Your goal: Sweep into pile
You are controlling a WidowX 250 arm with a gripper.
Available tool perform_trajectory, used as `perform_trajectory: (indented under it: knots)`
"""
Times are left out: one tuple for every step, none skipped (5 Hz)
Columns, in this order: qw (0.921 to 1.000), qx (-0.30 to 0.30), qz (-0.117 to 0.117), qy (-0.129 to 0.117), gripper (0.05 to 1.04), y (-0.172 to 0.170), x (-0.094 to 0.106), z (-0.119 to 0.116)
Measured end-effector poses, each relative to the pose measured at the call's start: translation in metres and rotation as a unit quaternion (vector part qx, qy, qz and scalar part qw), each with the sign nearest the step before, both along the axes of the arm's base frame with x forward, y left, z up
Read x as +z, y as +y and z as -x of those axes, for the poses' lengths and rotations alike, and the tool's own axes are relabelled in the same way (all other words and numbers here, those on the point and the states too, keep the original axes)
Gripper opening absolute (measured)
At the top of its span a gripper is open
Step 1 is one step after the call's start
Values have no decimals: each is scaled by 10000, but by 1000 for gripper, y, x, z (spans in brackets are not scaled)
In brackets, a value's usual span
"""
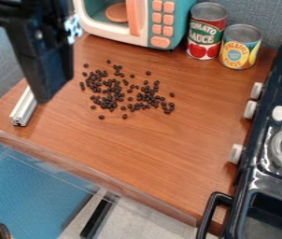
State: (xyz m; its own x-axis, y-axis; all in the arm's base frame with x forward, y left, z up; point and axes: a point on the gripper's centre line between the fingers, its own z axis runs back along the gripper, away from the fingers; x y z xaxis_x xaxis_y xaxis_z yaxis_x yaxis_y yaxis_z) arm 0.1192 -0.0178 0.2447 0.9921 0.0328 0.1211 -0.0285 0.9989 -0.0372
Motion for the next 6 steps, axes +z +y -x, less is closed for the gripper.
perform_trajectory:
  knots:
    - [10000,-37,12,47,1001,0,-3,0]
    - [9974,101,82,704,1001,22,-33,-22]
    - [9948,367,386,869,1001,54,-65,-42]
    - [9905,384,636,1162,1001,81,-97,-57]
    - [9885,292,920,1164,1001,103,-127,-70]
    - [9910,272,853,1000,1001,114,-149,-85]
